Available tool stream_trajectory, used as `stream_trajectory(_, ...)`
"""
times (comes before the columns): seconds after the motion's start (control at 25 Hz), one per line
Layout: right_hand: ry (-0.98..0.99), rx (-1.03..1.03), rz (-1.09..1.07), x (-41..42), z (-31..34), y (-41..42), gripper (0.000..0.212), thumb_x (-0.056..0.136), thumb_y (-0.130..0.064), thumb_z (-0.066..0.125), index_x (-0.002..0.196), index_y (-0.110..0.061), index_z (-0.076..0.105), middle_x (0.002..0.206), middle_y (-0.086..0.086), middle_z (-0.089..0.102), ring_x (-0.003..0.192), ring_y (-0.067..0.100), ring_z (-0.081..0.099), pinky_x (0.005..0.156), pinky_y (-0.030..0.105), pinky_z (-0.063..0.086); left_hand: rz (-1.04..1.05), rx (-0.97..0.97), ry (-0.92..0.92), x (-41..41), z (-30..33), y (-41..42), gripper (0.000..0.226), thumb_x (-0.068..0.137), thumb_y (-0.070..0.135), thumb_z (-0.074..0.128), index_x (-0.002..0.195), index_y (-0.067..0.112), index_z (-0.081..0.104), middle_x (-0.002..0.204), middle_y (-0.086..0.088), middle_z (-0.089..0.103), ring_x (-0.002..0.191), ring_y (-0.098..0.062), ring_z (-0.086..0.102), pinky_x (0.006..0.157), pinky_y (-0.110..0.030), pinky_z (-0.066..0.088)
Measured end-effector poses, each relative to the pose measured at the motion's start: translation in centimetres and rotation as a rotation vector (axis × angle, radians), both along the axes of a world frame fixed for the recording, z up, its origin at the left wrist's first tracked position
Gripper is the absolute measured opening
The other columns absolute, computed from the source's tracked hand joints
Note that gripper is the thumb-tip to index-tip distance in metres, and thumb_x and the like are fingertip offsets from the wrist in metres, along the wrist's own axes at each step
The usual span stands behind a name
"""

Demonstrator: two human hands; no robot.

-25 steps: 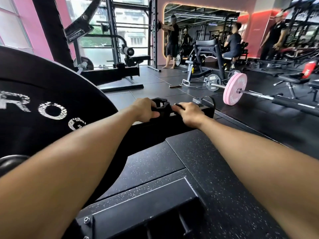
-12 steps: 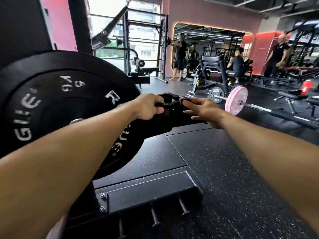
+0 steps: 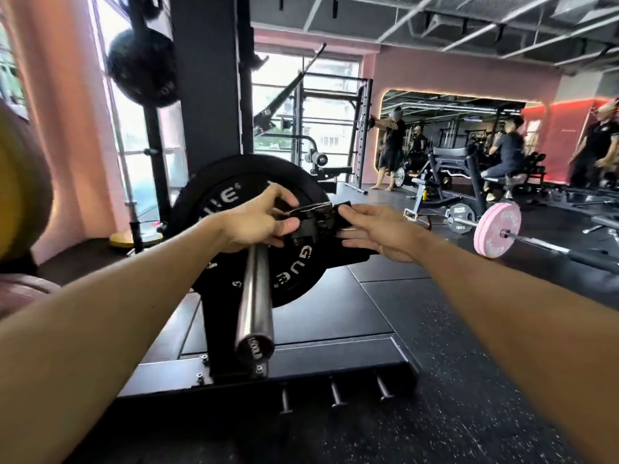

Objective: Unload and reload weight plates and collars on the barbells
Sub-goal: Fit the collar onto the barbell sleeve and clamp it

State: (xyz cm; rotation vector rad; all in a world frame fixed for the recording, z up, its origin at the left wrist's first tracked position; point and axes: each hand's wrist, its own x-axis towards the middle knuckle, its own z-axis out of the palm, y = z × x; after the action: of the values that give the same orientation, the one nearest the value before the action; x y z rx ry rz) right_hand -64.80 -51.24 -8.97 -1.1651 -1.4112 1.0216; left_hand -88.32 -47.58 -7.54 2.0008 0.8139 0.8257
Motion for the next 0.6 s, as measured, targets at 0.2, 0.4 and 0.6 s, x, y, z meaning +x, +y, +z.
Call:
stream_trajectory(0.2,-0.019,-0.001,0.027,-6.4,2.6,-7.4,0.016,0.096,-0.031,0.060,0.100,-0.015,0.064,0.089,0.010,0.074,0.096,0.028,0.073,0.086,0.036,0.058,0.193,-0.197,-0.197,-5.7,1.0,-7.7,0.036,0.096,0.026,0.060,0.121,0.021,0.035,0.092,-0.010,0.063,0.083,-0.026,0.062,0.064,-0.033,0.052)
stream_trajectory(0.4,-0.142,-0.084,0.044,-10.2,3.0,-13.0,0.033,0.097,-0.030,0.059,0.112,0.000,0.056,0.074,0.014,0.074,0.074,0.029,0.075,0.068,0.034,0.063,0.257,-0.345,-0.077,-7.8,0.0,-14.1,0.046,0.102,0.049,0.033,0.091,0.015,0.062,0.073,-0.004,0.071,0.071,-0.020,0.066,0.068,-0.030,0.044)
stream_trajectory(0.6,-0.191,-0.232,0.007,-11.8,0.0,-15.4,0.029,0.100,-0.023,0.052,0.099,0.006,0.057,0.062,0.013,0.072,0.055,0.024,0.072,0.050,0.028,0.058,0.270,-0.503,-0.042,-7.9,-3.7,-17.4,0.054,0.104,0.047,0.023,0.088,0.009,0.059,0.069,-0.013,0.067,0.055,-0.022,0.060,0.055,-0.027,0.041)
